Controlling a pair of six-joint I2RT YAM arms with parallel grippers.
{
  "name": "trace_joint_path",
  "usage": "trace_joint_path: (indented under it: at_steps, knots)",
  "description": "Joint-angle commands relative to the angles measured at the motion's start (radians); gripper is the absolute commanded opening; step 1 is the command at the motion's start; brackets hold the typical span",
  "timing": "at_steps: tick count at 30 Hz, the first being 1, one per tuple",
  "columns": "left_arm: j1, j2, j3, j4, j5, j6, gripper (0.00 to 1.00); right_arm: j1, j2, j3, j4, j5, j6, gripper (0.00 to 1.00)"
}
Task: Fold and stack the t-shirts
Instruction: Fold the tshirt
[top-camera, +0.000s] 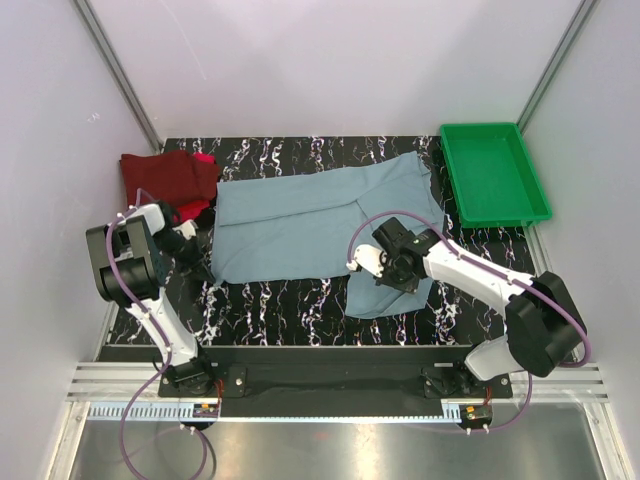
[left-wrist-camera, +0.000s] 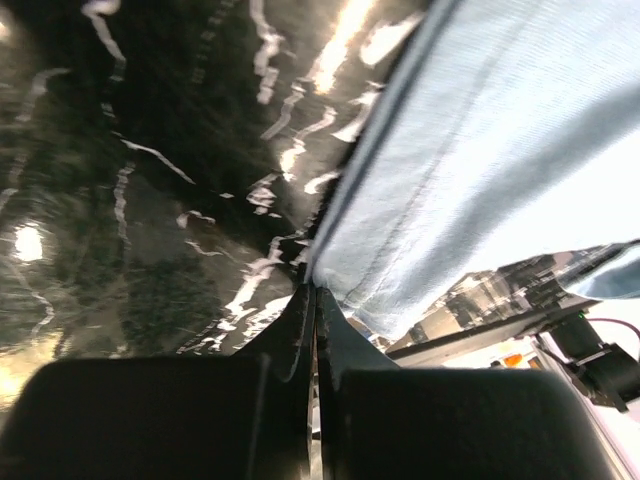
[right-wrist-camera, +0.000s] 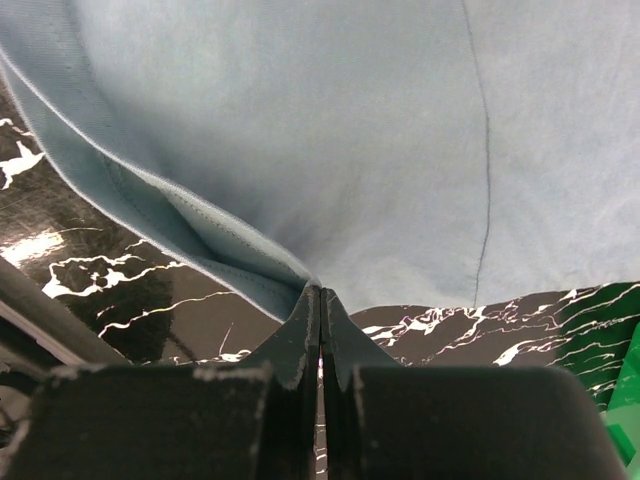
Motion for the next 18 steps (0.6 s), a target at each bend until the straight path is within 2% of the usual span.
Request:
trace_joint_path:
  at_steps: [1, 9, 18]
  knots:
    - [-0.003, -0.074, 0.031, -0.001, 0.075, 0.006, 0.0, -0.024, -0.023, 0.027, 0.033, 0.015, 0.014, 0.0]
    - [-0.003, -0.118, 0.116, -0.03, 0.092, 0.017, 0.0, -0.099, -0.042, 0.07, 0.047, 0.041, 0.033, 0.0]
    - [-0.003, -0.117, 0.208, -0.108, 0.008, 0.035, 0.0, -0.177, -0.042, 0.109, 0.069, 0.063, 0.033, 0.0]
